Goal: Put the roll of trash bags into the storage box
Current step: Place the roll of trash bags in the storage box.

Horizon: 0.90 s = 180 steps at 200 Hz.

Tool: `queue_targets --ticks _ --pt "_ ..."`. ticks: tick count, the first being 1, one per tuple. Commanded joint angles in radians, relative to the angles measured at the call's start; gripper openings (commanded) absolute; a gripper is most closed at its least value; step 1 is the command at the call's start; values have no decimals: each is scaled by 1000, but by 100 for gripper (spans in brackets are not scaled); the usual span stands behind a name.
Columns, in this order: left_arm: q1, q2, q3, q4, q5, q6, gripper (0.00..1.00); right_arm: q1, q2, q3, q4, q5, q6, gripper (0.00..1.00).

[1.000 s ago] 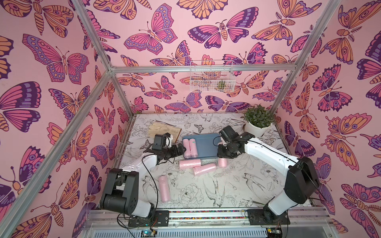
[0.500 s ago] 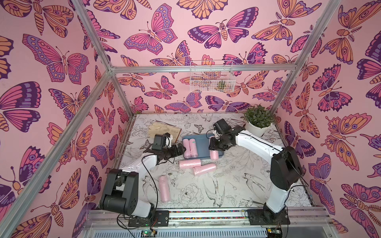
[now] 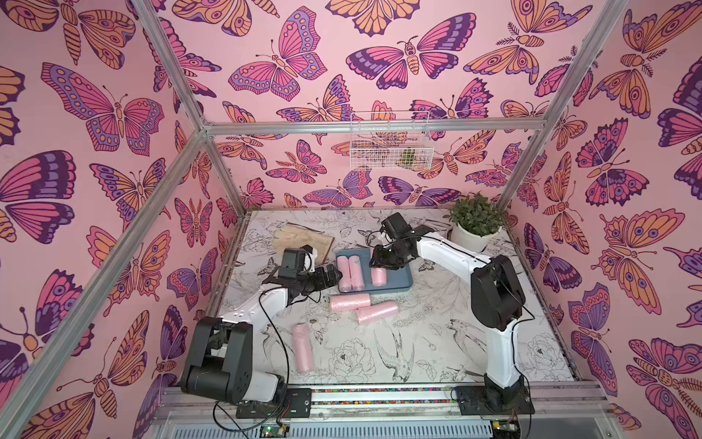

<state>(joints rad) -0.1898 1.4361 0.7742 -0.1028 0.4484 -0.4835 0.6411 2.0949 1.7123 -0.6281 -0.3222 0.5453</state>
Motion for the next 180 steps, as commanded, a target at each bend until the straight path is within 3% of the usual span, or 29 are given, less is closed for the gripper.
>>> queue_targets --ticks 1,98,180 --pt "4 -22 -10 -11 0 -5 100 -16 55 60 8 -67 -11 37" --pt "4 -37 -24 -10 0 -8 100 -23 200 136 48 -150 12 37" --pt "4 -45 -31 -10 -1 -5 100 -23 234 134 88 -219 35 45"
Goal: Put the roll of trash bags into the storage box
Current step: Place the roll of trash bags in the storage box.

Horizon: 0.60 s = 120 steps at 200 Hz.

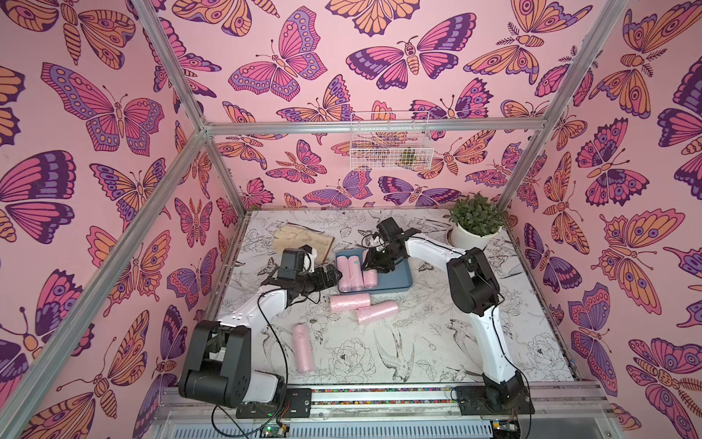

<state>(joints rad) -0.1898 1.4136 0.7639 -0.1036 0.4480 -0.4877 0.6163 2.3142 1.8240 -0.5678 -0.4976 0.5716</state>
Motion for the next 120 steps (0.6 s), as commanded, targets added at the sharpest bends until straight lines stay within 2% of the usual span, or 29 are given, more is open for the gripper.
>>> queue_targets --ticks 1,51,120 --pt "4 -22 -20 -9 -1 0 100 2 15 22 28 -45 8 46" --pt "4 -21 -20 -9 0 -1 100 -2 6 18 30 -47 5 60" --pt "4 -27 -24 -10 0 -1 100 -3 -32 -1 33 -50 -1 68"
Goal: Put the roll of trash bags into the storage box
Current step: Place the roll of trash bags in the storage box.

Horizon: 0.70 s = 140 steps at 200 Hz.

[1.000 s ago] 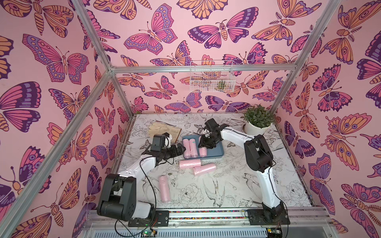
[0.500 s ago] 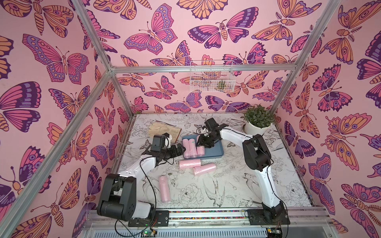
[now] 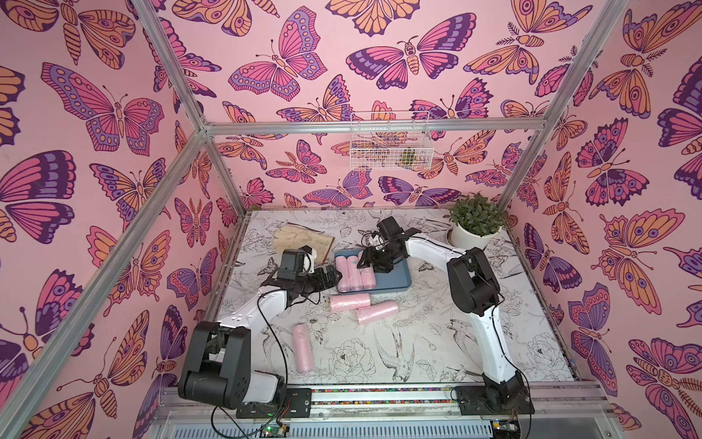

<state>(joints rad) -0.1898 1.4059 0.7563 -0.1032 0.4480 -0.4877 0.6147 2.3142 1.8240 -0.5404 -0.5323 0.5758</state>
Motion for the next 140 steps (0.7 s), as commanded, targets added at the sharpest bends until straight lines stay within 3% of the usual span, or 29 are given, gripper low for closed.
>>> queue_targets --ticks 1,140 --pt "4 -19 -17 -10 0 -1 100 -2 -33 -1 5 -15 -5 68" --pt "4 -19 -17 -10 -1 -3 100 -32 -111 -91 11 2 -17 73"
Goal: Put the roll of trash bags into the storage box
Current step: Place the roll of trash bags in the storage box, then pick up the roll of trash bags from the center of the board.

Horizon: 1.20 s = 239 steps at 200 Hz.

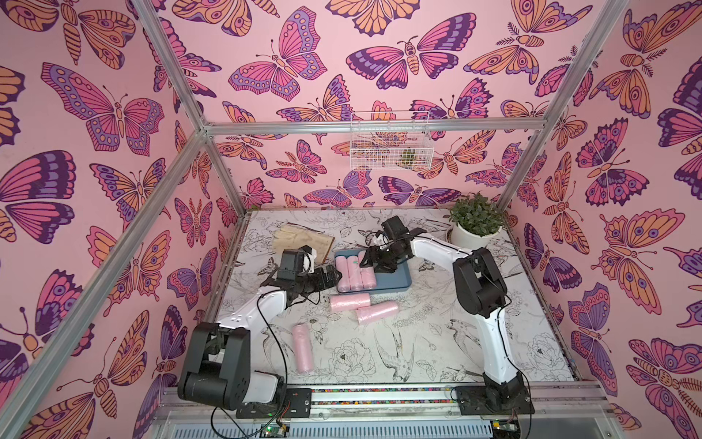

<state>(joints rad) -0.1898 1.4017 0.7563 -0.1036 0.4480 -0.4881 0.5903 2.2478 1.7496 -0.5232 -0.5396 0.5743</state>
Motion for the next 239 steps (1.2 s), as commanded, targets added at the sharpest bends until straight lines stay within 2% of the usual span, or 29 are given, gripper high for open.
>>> queue_targets --ticks 1,60,97,137,178,239 --pt "4 -15 -18 -10 -1 -2 100 -7 -45 -17 -7 9 -16 73" --pt "4 -16 -17 -10 -2 0 100 -14 -96 -51 -10 30 -25 73" --pt "4 -15 -16 -21 -6 0 100 -12 -169 -93 -75 84 -94 73" --pt "6 -13 -12 -33 -25 3 100 28 -297 -175 -237 238 -321 73" --pt "8 2 -5 -33 -29 -5 100 179 -409 -259 -335 398 -585 75" --pt "11 -5 -3 -39 -23 -15 100 324 -424 -325 -304 496 -764 76"
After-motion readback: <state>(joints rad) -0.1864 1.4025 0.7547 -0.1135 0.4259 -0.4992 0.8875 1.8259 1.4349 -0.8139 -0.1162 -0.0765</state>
